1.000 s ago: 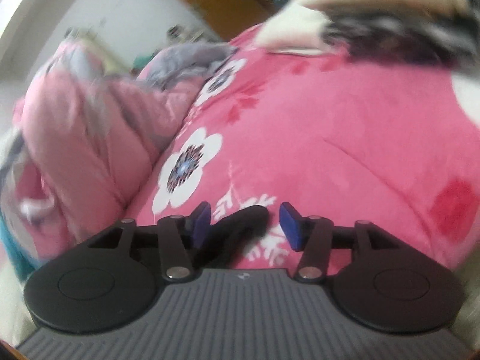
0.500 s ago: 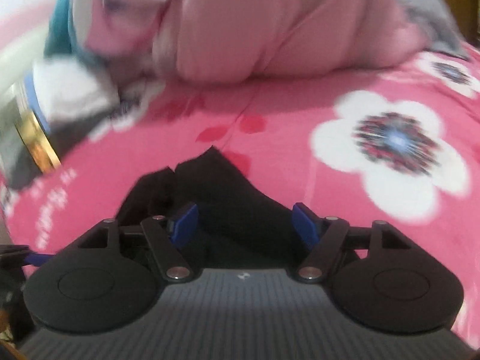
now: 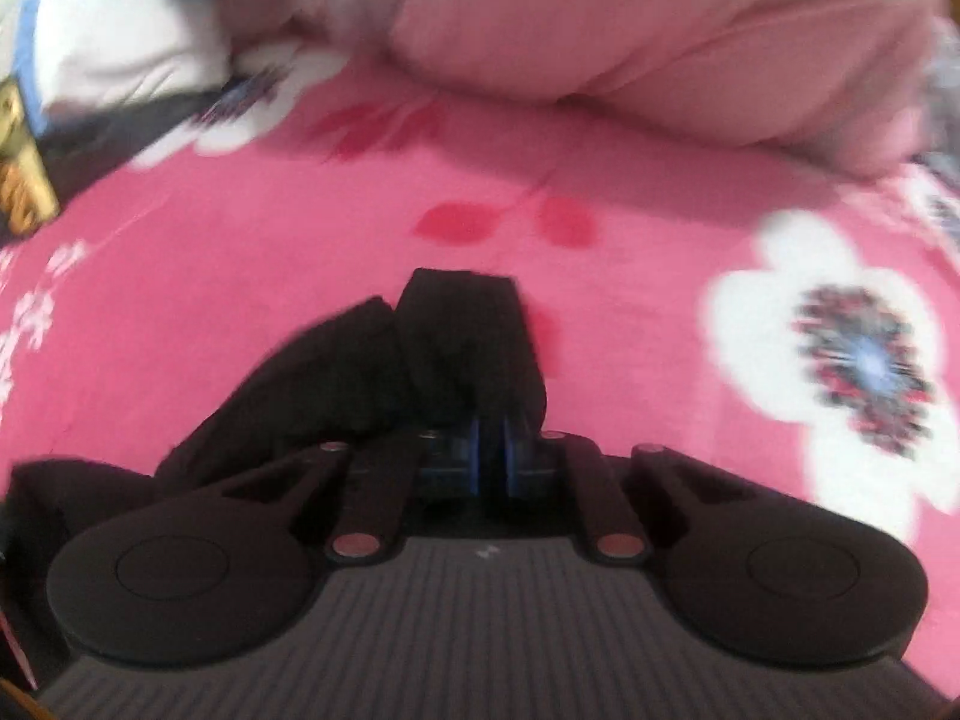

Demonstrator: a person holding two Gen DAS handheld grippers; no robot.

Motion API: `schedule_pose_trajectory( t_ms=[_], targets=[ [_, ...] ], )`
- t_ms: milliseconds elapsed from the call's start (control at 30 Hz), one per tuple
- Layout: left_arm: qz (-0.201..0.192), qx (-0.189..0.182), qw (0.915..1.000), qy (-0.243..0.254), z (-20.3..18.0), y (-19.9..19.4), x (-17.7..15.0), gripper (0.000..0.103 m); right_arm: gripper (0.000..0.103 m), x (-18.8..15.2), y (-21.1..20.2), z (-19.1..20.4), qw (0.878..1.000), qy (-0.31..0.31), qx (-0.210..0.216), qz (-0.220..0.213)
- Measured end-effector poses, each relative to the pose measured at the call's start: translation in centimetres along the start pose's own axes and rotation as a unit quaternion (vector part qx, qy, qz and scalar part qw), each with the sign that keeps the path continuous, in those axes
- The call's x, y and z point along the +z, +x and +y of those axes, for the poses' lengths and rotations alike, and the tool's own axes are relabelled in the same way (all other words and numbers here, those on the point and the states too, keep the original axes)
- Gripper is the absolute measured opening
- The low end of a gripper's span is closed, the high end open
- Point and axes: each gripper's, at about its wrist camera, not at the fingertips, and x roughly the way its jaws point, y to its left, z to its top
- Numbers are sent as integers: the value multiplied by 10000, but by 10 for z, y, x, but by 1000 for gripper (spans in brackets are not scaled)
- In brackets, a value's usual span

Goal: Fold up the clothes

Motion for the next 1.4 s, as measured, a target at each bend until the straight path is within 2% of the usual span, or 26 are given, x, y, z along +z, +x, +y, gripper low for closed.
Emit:
schedule_pose_trajectory(
  t_ms=[100, 200, 367, 467, 500, 533, 567, 600, 633, 667, 767, 833, 867, 967, 1067, 1167, 1267, 1300, 1333, 1367, 1400],
  targets=[
    [-292, 181, 9989, 325, -1, 1, 22, 4, 5, -13, -37, -50, 9947, 971, -203, -263],
    [-432, 245, 9975, 509, 3, 12, 51, 4, 5, -43, -79, -96, 9814, 1789, -352, -606],
    [-426, -96, 9959, 791, -7, 47, 105, 4, 5, -110, -150, -153, 9455, 3055, -305, -1089],
    [-250, -281, 9943, 1002, -21, 77, 126, 7, 7, -144, -158, -155, 9324, 3403, -45, -1214],
    [-172, -309, 9941, 1024, -25, 87, 130, 15, 10, -154, -157, -156, 9280, 3510, -13, -1247],
    [-98, -316, 9947, 969, -27, 98, 131, 31, 18, -163, -154, -159, 9232, 3624, -69, -1274],
    [-30, -323, 9957, 865, -26, 105, 131, 41, 23, -169, -150, -162, 9190, 3713, -135, -1317],
    [17, -311, 9970, 711, -23, 110, 129, 57, 32, -174, -147, -165, 9159, 3763, -214, -1384],
    [55, -294, 9981, 547, -19, 114, 127, 61, 40, -178, -145, -168, 9124, 3805, -323, -1476],
    [79, -270, 9989, 375, -13, 115, 125, 61, 44, -182, -147, -171, 9087, 3830, -467, -1596],
    [56, -204, 9998, -55, 1, 103, 123, 61, 46, -190, -158, -174, 9027, 3834, -554, -1872],
    [-31, -255, 9996, -135, 5, 84, 120, 63, 47, -190, -165, -166, 9092, 3610, -380, -2041],
    [-35, -324, 9994, -85, 3, 75, 116, 64, 48, -188, -165, -156, 9167, 3403, -262, -2079],
    [-24, -532, 9986, 66, -6, 48, 102, 65, 53, -179, -155, -111, 9493, 2448, 188, -1964],
    [83, -773, 9969, 121, -16, 28, 80, 66, 59, -171, -145, -65, 9702, 1463, 636, -1824],
    [302, -1040, 9941, 30, -21, 14, 53, 66, 61, -162, -133, -20, 9798, 494, 1030, -1643],
    [384, -1224, 9917, -48, -23, 3, 30, 66, 59, -155, -106, 9, 9852, 116, 1085, -1322],
    [382, -1258, 9913, -73, -23, -1, 24, 66, 51, -153, -99, 13, 9872, 107, 1029, -1216],
    [377, -1282, 9910, -117, -21, -4, 19, 66, 25, -151, -96, 15, 9885, 173, 988, -1132],
    [378, -1310, 9905, -188, -18, -8, 15, 66, 14, -150, -93, 17, 9897, 240, 948, -1047],
    [388, -1342, 9899, -260, -14, -11, 12, 66, 11, -149, -92, 18, 9898, 330, 950, -1012]
  ],
)
